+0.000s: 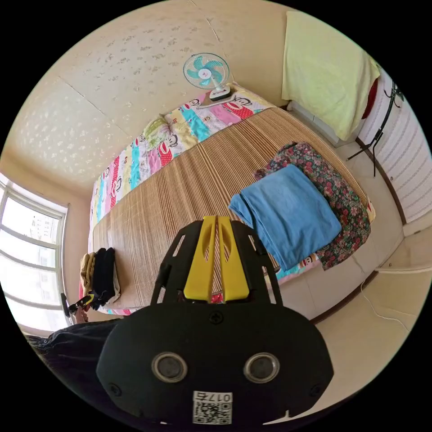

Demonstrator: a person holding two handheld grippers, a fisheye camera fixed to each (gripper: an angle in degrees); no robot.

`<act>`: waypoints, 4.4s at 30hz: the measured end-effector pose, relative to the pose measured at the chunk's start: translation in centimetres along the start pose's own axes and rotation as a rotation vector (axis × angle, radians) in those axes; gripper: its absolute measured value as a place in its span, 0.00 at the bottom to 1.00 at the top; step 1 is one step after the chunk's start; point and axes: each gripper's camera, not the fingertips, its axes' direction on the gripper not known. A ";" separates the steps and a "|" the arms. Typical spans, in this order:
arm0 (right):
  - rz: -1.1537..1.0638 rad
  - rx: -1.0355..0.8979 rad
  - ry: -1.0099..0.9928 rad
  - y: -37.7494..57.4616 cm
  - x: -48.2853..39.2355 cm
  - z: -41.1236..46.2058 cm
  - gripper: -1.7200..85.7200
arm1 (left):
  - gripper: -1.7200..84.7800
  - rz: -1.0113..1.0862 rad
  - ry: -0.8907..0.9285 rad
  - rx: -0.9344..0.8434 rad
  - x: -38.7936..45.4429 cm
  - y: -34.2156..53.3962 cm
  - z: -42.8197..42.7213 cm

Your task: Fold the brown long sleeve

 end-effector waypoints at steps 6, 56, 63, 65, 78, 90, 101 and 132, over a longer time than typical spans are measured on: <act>-0.080 0.061 -0.119 -0.5 -13.0 0.1 0.02 | 0.17 -0.117 0.112 0.231 -3.5 -4.4 -5.1; -1.120 0.360 -0.218 32.9 -47.9 -8.8 0.08 | 0.19 0.984 0.969 0.366 32.9 46.5 -21.5; -1.122 0.408 -0.329 32.9 -47.7 -11.6 0.08 | 0.16 0.999 0.702 0.262 47.7 51.3 -16.1; -1.120 0.444 -0.339 32.6 -46.5 -12.9 0.08 | 0.09 0.966 0.690 0.327 48.4 51.6 -16.1; -0.682 0.134 -0.825 32.7 -24.0 -2.9 0.17 | 0.06 0.993 1.096 0.438 46.0 43.7 -23.3; -0.616 0.146 -0.754 25.7 -18.2 0.3 0.10 | 0.07 1.222 1.200 0.483 41.2 42.9 -31.9; -0.634 0.662 -0.638 19.8 -9.1 -22.4 0.03 | 0.06 1.030 0.833 0.822 28.8 42.7 -38.7; -0.537 -1.112 -0.448 16.3 19.5 32.0 0.08 | 0.10 -0.349 0.035 -0.259 5.3 2.1 21.5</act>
